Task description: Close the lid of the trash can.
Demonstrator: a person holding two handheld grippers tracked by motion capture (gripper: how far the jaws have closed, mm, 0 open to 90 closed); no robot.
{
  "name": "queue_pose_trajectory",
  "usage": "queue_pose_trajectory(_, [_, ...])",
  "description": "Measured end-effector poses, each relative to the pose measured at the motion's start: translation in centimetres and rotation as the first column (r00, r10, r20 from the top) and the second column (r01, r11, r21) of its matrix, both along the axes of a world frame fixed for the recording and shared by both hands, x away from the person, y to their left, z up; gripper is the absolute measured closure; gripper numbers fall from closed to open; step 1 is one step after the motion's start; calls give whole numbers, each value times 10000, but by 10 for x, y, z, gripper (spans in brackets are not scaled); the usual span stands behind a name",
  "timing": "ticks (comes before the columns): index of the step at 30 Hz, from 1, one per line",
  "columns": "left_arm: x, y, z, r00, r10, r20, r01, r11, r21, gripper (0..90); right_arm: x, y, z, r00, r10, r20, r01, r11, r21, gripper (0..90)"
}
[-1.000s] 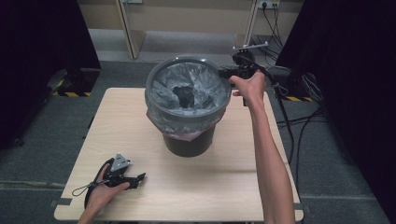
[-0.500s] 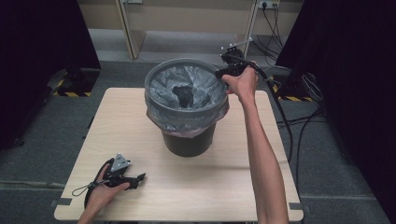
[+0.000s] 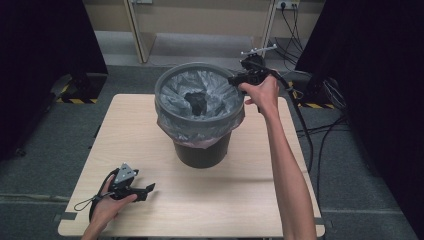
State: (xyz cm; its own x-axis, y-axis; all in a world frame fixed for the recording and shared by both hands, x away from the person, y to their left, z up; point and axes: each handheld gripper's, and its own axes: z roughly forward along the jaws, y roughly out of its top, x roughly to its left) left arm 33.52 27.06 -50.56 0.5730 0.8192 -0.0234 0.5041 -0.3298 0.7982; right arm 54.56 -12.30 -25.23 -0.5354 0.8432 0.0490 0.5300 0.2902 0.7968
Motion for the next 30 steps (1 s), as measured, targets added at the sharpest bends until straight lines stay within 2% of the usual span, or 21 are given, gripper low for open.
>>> queue_pose_trajectory(4, [-1,3,18,9989,119,448,-91,9981,-616,148,-10,-12,2,9986,396,353,-404,9989,226,497])
queue_pose_trajectory(8, [1,7,42,9955,282,901,-164,9915,-1291,147,-21,-21,0,9960,715,531,-752,9946,709,430])
queue_pose_trajectory(11, [4,7,64,9919,295,1233,-109,9888,-1492,146,-27,-25,-3,9931,899,754,-956,9926,754,401])
queue_pose_trajectory(14, [10,6,87,9883,210,1511,74,9828,-1846,146,-32,-29,-7,9919,892,901,-965,9921,801,367])
queue_pose_trajectory(17, [16,4,109,9825,182,1854,194,9798,-1989,146,-34,-31,-11,9913,896,969,-982,9912,885,340])
queue_pose_trajectory(21, [28,1,140,9727,375,2288,181,9716,-2360,145,-35,-31,-18,9905,921,1025,-1027,9894,1029,322])
queue_pose_trajectory(24, [39,0,164,9650,492,2576,220,9636,-2665,145,-37,-30,-21,9899,899,1092,-975,9930,664,318])
queue_pose_trajectory(29, [54,-4,198,9527,790,2936,198,9475,-3192,145,-37,-30,-22,9886,950,1168,-1036,9922,694,313])
queue_pose_trajectory(30, [58,-5,203,9520,796,2955,219,9453,-3253,145,-37,-30,-22,9883,961,1186,-1053,9916,744,313])
